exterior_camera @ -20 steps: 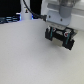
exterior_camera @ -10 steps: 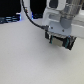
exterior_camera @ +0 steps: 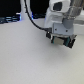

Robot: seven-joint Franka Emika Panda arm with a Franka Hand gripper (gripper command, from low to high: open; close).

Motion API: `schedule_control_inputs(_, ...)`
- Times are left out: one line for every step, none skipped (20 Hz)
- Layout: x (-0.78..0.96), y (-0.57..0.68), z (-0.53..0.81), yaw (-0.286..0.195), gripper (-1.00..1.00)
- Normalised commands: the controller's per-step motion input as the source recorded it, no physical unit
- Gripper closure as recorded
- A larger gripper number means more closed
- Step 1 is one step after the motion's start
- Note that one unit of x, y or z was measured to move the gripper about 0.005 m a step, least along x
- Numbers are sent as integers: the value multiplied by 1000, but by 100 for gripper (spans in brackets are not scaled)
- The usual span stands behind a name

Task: Open the kcup holder, insert the kcup into the holder, and close the kcup holder

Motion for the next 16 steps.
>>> schedule_control_inputs(-374,574,11,92,-100)
schedule_control_inputs(-359,596,12,88,-100)
schedule_control_inputs(-352,614,12,85,-100)
schedule_control_inputs(-372,624,6,77,-100)
schedule_control_inputs(-374,634,13,73,-100)
schedule_control_inputs(-381,639,12,71,-100)
schedule_control_inputs(-375,648,11,70,-100)
schedule_control_inputs(-381,656,14,68,-100)
schedule_control_inputs(-408,667,24,62,-100)
schedule_control_inputs(-421,670,32,62,-100)
schedule_control_inputs(-437,667,36,63,-100)
schedule_control_inputs(-474,657,35,61,-100)
schedule_control_inputs(-519,641,33,61,-100)
schedule_control_inputs(-536,622,33,68,-100)
schedule_control_inputs(-561,599,20,69,-100)
schedule_control_inputs(-558,595,12,70,-100)
